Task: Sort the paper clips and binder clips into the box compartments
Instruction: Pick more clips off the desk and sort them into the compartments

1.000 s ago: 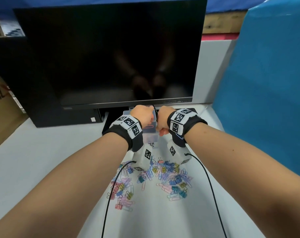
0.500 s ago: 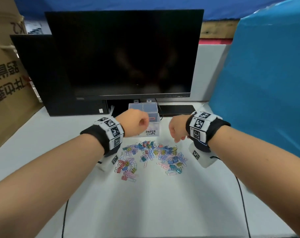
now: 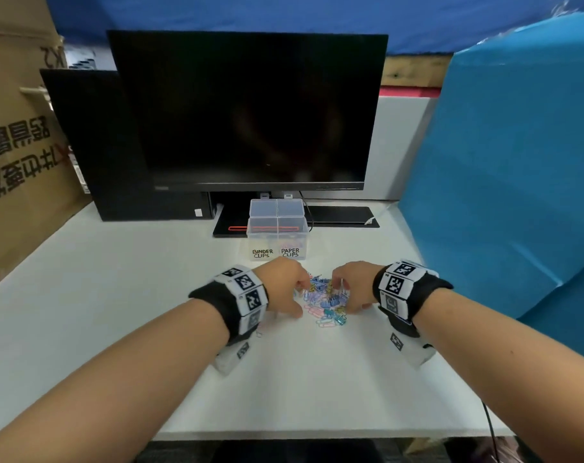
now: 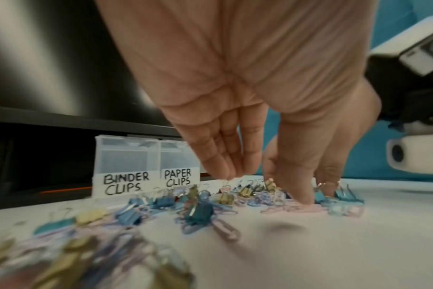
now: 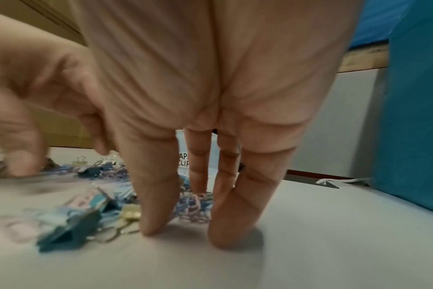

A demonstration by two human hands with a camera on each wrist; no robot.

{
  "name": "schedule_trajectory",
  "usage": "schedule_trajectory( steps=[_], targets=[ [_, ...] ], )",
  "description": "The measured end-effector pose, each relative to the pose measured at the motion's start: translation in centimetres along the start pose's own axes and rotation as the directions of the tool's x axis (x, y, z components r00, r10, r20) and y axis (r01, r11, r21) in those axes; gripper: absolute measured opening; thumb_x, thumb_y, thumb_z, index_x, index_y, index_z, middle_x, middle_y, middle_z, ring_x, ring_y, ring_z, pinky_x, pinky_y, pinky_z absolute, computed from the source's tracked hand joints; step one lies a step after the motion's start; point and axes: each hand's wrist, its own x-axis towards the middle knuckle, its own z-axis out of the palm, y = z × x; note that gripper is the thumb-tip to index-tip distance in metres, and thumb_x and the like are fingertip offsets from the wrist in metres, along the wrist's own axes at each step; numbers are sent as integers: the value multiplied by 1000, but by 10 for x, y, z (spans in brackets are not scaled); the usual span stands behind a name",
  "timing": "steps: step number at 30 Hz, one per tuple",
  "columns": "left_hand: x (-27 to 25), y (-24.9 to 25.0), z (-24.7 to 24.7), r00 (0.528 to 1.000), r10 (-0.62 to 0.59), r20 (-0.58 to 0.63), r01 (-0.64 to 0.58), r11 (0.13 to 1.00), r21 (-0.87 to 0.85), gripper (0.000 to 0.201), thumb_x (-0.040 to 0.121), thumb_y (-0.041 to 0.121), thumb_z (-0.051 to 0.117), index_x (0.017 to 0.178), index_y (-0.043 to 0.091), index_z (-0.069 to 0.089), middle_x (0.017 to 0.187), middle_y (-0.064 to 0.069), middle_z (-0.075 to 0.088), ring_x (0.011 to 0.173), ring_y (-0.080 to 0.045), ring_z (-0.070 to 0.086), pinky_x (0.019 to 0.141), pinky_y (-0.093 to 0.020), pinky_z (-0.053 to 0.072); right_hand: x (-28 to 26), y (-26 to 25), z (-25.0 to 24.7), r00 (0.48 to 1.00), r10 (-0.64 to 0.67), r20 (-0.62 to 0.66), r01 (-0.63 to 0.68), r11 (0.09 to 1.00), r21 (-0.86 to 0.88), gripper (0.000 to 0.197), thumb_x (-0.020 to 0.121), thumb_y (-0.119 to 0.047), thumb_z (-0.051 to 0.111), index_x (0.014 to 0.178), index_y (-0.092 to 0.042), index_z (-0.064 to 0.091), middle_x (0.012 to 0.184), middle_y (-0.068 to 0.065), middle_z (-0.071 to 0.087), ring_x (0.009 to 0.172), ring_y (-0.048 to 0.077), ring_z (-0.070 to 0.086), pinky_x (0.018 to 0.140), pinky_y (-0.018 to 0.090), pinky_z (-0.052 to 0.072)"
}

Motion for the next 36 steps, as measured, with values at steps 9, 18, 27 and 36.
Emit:
schedule_trajectory(
  steps=[9, 18, 27, 36],
  targets=[
    [26, 13, 5, 995, -62, 81, 64, 998, -16, 51, 71, 15, 73, 121, 10, 64, 107, -5, 65, 94, -21, 61, 81, -28, 52, 6, -8, 0, 998, -55, -17, 53, 991, -125, 42, 80, -16, 70, 119, -7, 57, 114, 10, 60, 93, 21, 51, 77, 26, 39],
    [35, 18, 11, 999, -47, 23, 49, 993, -103, 38, 73, 19, 79, 108, 7, 71, 109, -7, 70, 100, -23, 65, 81, -25, 49, 10, -19, -3, 999, 21, -31, -25, 992, -125, 31, 84, -2, 60, 114, -10, 63, 98, 9, 61, 87, 24, 54, 62, 22, 40],
    [32, 24, 12, 999, -27, -30, 26, 999, -24, 20, 84, 10, 64, 102, 10, 73, 105, -9, 70, 99, -27, 64, 87, -32, 53, 12, -17, 0, 995, 76, -65, -81, 993, -82, 17, 86, -5, 59, 103, -8, 62, 103, 14, 65, 99, 29, 62, 64, 24, 42],
    [16, -10, -9, 980, -172, -98, 141, 955, -260, 19, 82, 17, 72, 101, 14, 73, 95, 2, 68, 87, -14, 62, 81, -24, 51, 20, -7, 5, 990, 134, -39, -138, 983, -122, 6, 91, -3, 51, 93, -8, 47, 68, 2, 43, 66, 20, 54, 46, 19, 36]
  ],
)
